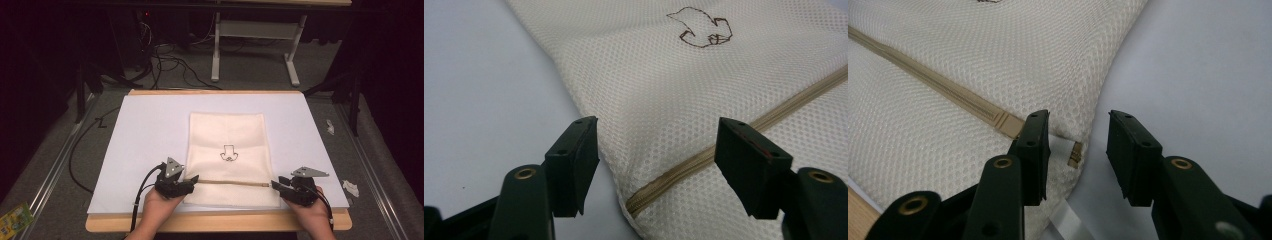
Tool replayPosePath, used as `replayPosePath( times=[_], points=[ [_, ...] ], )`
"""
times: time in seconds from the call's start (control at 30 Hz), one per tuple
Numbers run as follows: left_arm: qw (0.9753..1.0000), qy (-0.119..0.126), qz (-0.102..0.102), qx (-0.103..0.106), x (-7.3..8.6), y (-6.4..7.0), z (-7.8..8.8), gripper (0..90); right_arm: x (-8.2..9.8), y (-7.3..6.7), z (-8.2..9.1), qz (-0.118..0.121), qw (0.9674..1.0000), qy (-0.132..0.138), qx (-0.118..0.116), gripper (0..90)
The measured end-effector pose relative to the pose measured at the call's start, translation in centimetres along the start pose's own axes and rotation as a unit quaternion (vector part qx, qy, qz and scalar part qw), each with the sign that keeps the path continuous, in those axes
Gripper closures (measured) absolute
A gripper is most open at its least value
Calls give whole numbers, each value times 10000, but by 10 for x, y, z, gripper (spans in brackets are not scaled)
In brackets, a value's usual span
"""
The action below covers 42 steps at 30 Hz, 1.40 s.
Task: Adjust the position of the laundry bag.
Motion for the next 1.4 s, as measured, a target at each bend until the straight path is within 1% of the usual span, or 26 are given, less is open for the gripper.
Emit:
replayPosePath(
  times=[0.03,0.07,0.1,0.13,0.17,0.23,0.27,0.3,0.33,0.4,0.47,0.5,0.53,0.57,0.63,0.73,0.77,0.8,0.83,0.9,0.97,1.0,1.17,1.23,1.3,1.4],
  points=[
    [10000,18,-1,29,0,0,0,341,1,0,0,-39,10000,-21,-15,615],
    [10000,28,-20,-1,-1,-1,1,350,2,-1,0,-138,9999,-45,-88,611],
    [10000,29,-13,25,-1,-1,1,350,2,-1,0,-138,9999,-45,-88,611],
    [10000,43,-16,54,-1,-1,1,362,2,-1,-1,-165,9998,-61,-107,609],
    [9999,49,-73,59,-1,0,2,391,3,-1,0,-274,9995,-87,-123,609],
    [9999,54,-97,28,-1,0,3,404,4,-1,0,-254,9996,-89,-108,610],
    [9999,59,-78,30,0,0,3,407,5,-4,0,-148,9998,-135,-44,631],
    [9999,59,-78,30,0,0,3,409,5,-4,0,-148,9998,-135,-44,631],
    [9999,48,-14,94,0,0,3,412,5,-6,-1,-61,9998,-162,7,672],
    [9999,61,-2,110,0,-1,3,423,5,-7,-1,-8,9998,-172,29,681],
    [9998,109,-5,158,0,1,3,425,5,-11,-2,89,9997,-180,108,723],
    [9997,162,-32,205,-1,2,4,424,5,-12,-3,130,9997,-194,87,772],
    [9997,162,-32,205,-1,2,4,424,5,-13,-3,151,9997,-185,63,790],
    [9995,241,-63,186,-2,3,4,419,5,-13,-3,171,9997,-195,37,814],
    [9995,271,-47,180,-3,3,5,405,3,-13,-3,199,9996,-185,9,831],
    [9994,300,-70,146,-3,4,5,405,1,-12,-4,223,9996,-158,16,837],
    [9993,315,-80,160,-3,5,5,404,-3,-9,-4,225,9997,-78,46,837],
    [9993,315,-80,160,-3,5,5,403,-3,-9,-4,225,9997,-78,46,837],
    [9993,307,-96,175,-2,5,5,404,-6,-6,-3,206,9998,-19,56,836],
    [9993,283,-87,231,-1,6,4,406,-7,-4,-3,171,9998,5,56,836],
    [9993,287,-93,237,0,6,4,405,-7,-3,-3,160,9999,8,19,835],
    [9991,340,-71,257,-1,6,4,405,-7,-3,-2,198,9998,33,10,834],
    [9989,394,-100,253,-1,7,6,405,-9,-4,2,304,9994,136,-30,834],
    [9987,419,-108,252,-1,5,6,405,-10,-4,3,342,9993,165,-64,835],
    [9987,435,-70,255,-2,5,6,387,-11,-4,3,364,9991,195,-59,835],
    [9976,585,149,351,-9,4,7,362,-13,-4,3,403,9989,241,-53,834]
  ],
)
Point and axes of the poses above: each handheld gripper's, and its own axes: z roughly backward along the jaws, x roughly out of its underside, y roughly to its right, the point moved 7 cm from there along -z, roughly forward along the jaws, and after that the axes turned 7 degrees about -z, right-handed, at the moved point
